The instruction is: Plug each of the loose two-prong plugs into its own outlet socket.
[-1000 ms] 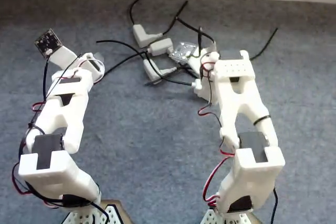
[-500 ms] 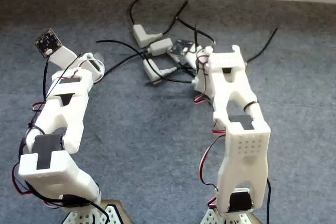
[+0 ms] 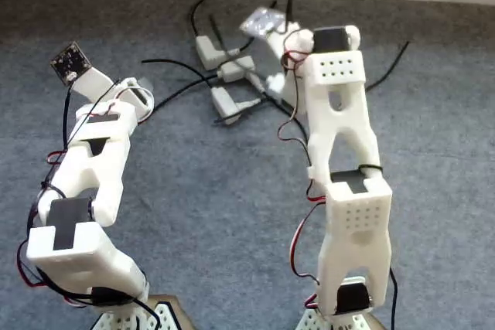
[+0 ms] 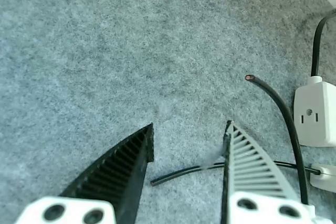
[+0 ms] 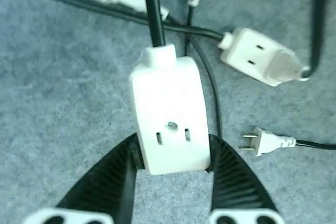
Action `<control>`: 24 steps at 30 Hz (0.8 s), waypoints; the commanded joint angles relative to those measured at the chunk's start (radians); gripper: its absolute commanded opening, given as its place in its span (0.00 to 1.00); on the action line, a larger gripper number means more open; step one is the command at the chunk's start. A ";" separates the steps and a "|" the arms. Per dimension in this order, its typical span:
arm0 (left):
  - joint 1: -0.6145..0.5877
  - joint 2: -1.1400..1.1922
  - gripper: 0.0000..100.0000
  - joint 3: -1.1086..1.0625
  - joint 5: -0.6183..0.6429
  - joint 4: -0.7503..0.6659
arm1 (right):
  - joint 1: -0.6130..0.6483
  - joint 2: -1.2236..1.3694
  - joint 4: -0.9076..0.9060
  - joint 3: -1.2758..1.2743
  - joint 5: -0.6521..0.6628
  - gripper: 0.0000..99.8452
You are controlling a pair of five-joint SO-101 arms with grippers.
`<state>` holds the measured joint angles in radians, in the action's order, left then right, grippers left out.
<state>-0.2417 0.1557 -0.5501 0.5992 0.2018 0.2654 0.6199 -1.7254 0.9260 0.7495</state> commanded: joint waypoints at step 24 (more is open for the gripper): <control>-0.004 -0.012 0.22 0.039 0.003 -0.021 | 0.177 -1.230 0.274 -1.491 -0.497 0.08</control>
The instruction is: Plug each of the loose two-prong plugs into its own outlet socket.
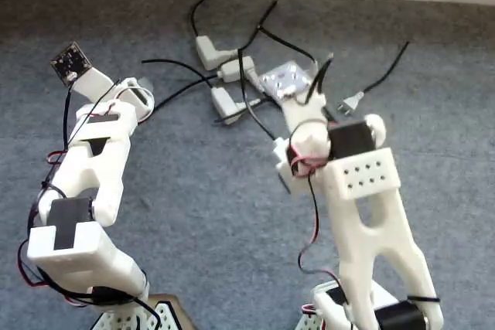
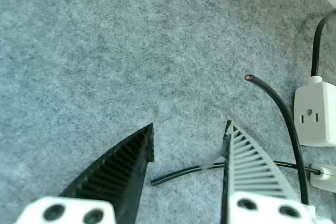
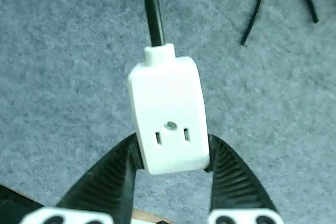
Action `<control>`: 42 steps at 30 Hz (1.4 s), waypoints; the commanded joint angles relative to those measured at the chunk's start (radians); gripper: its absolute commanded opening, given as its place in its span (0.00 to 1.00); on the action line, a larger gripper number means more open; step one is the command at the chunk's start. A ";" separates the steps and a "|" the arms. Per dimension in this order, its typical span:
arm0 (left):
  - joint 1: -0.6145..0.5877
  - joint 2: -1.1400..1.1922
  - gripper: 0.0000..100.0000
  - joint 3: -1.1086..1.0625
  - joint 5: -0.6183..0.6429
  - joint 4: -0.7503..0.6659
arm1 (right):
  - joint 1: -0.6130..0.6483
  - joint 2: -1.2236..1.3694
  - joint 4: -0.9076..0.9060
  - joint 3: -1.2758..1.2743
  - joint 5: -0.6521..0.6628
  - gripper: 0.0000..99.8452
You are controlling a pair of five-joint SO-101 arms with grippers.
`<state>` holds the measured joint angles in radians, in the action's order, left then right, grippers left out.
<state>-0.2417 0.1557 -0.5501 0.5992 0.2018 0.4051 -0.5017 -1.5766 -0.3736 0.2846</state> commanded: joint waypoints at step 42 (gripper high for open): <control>0.001 -0.012 0.22 0.039 0.003 -0.023 | 0.044 -0.211 0.697 -0.846 0.087 0.30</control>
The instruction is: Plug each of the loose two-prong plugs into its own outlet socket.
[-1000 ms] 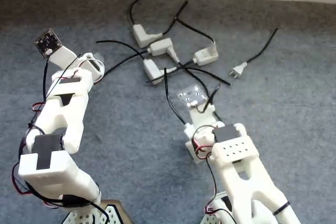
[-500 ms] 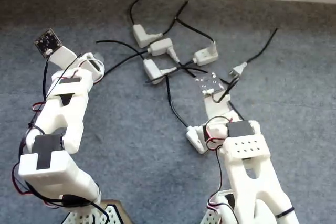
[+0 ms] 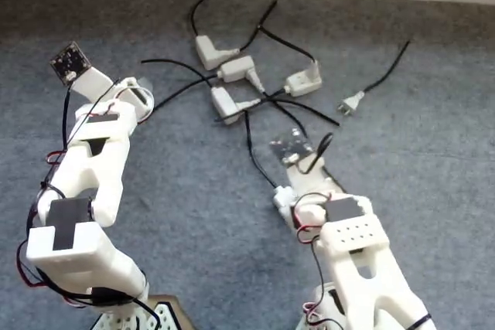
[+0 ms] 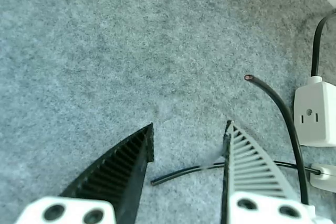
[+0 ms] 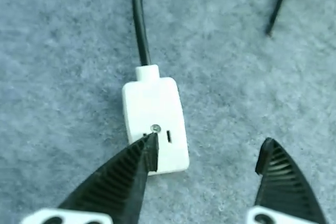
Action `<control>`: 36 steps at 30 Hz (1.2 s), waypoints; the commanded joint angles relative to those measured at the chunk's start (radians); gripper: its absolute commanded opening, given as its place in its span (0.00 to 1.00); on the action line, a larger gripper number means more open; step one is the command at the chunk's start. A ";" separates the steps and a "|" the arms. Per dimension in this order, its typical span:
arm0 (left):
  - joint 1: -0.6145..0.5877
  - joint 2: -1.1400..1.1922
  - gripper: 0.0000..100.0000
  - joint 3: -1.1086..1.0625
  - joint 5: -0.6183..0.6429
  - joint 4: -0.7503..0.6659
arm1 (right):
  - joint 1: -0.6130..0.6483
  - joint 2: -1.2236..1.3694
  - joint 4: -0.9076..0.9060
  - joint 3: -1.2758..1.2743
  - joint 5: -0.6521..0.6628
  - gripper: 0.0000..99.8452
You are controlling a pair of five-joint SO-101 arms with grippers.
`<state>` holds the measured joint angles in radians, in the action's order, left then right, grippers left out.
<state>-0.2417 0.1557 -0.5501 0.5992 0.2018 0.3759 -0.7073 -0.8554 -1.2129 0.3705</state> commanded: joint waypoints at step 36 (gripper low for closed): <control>-0.004 -0.013 0.22 0.039 0.003 -0.023 | 0.424 -0.007 -0.420 0.280 -0.198 0.30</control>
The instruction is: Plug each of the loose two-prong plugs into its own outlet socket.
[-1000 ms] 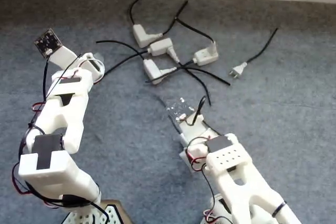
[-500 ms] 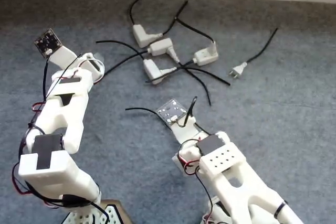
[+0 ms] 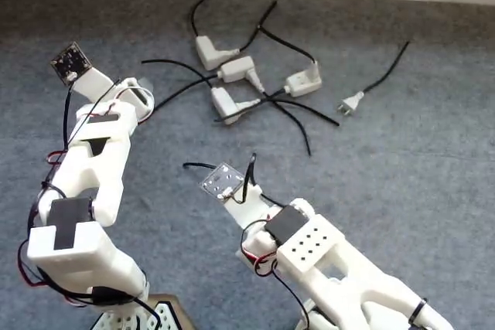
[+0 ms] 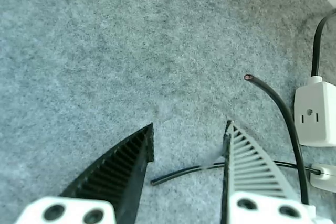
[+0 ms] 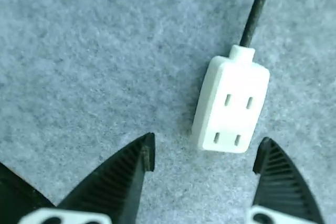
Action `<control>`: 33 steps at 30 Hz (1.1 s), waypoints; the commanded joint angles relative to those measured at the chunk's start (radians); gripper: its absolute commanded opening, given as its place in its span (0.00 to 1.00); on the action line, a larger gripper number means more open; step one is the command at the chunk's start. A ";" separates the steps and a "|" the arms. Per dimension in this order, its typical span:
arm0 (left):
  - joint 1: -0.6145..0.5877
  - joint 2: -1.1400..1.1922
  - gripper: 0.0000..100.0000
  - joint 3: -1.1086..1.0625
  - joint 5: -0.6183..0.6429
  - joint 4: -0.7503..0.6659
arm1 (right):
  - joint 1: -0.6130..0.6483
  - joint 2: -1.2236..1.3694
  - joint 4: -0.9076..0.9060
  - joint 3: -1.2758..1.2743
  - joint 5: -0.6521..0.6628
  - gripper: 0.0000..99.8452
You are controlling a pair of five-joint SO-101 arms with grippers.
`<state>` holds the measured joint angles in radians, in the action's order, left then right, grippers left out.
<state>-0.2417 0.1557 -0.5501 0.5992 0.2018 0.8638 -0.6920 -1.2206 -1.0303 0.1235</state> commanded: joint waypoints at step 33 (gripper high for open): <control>-0.004 -0.013 0.22 0.039 0.003 -0.023 | -0.825 0.929 0.024 1.357 -0.641 0.30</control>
<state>-0.2417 0.1557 -0.5501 0.5992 0.2018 0.0414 0.1350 -1.1745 0.1266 -0.4626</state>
